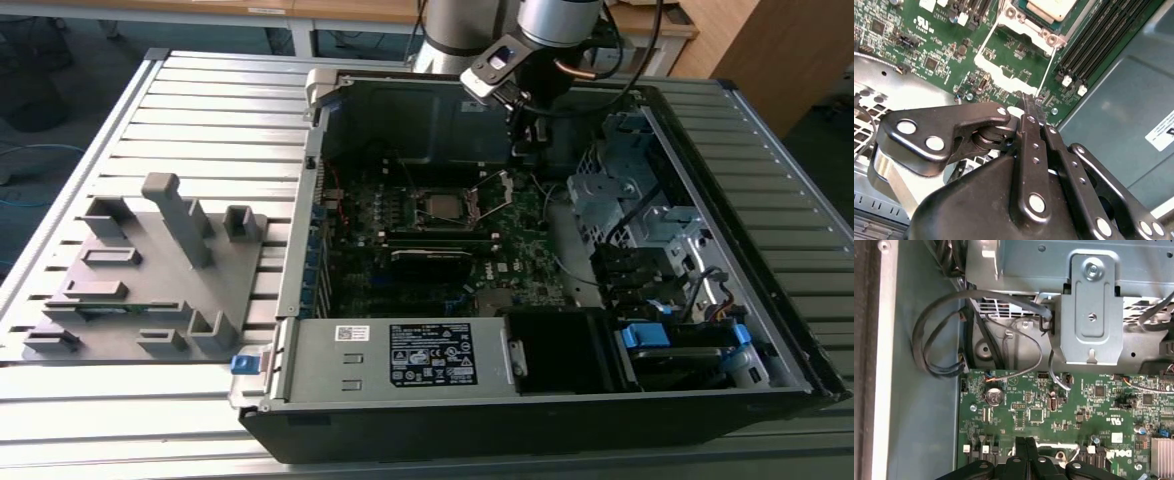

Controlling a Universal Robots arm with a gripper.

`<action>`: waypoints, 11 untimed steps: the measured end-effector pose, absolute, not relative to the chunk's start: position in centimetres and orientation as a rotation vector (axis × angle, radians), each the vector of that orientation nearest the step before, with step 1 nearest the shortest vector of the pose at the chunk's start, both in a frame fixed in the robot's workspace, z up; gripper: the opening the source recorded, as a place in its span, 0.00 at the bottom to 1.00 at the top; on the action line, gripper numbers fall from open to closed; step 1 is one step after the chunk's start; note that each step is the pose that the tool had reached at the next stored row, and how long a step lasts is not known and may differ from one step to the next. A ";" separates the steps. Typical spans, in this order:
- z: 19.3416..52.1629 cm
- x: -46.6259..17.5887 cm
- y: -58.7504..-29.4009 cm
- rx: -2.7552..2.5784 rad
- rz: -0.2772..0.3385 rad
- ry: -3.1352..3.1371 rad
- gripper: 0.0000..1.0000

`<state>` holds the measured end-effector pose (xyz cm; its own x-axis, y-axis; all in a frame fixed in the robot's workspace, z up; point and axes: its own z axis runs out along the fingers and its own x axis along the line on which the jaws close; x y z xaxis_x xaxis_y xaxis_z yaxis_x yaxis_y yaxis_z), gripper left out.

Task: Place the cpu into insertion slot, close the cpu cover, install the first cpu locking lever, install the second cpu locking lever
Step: 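Close the cpu cover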

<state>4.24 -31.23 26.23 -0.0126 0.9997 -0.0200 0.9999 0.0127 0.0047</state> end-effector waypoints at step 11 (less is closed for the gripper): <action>26.2 4.9 -31.0 2.195 -0.017 2.223 0.11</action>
